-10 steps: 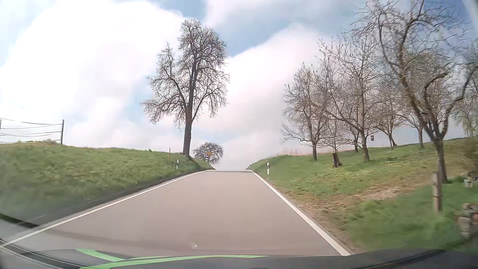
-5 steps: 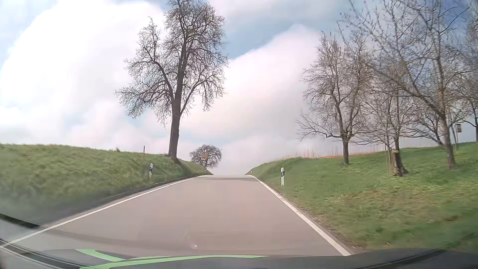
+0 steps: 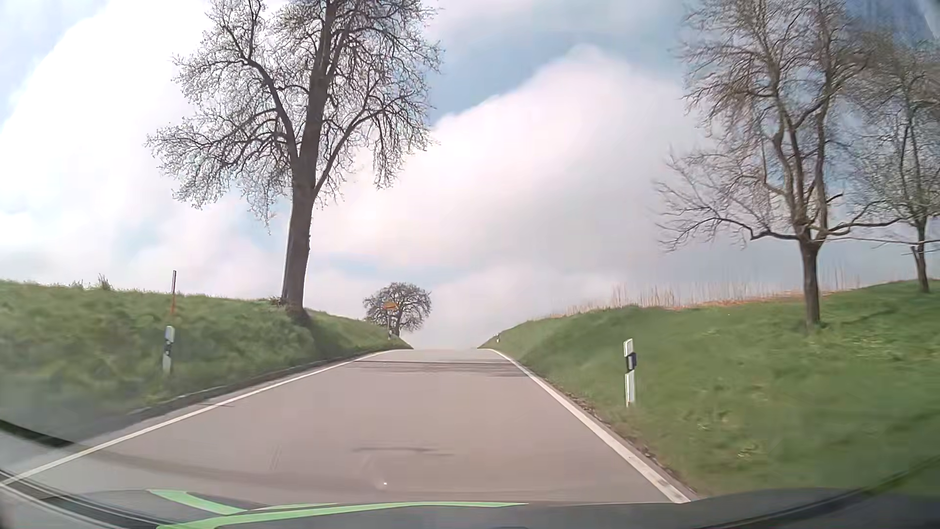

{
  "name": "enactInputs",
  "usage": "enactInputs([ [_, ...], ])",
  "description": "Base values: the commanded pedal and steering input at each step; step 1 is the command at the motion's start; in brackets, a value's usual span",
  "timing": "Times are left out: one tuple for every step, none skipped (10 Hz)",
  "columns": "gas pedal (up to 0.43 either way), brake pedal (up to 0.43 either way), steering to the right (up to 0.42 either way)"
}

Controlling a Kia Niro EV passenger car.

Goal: Follow the waypoints while adhering to traffic rules and regulations

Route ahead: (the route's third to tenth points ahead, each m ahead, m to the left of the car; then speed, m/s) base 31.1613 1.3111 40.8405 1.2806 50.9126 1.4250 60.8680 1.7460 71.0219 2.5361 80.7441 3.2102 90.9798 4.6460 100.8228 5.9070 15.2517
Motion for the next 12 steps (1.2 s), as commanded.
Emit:
enactInputs([
  [0.268,0.0,0.004],
  [0.268,0.0,0.003],
  [0.268,0.0,0.002],
  [0.28,0.0,0.001],
  [0.287,0.0,0.001],
  [0.287,0.0,0.0],
  [0.287,0.0,0.0],
  [0.287,0.0,0.0],
  [0.287,0.0,-0.001],
  [0.299,0.0,-0.001],
  [0.319,0.0,-0.001],
  [0.331,0.0,-0.002],
])
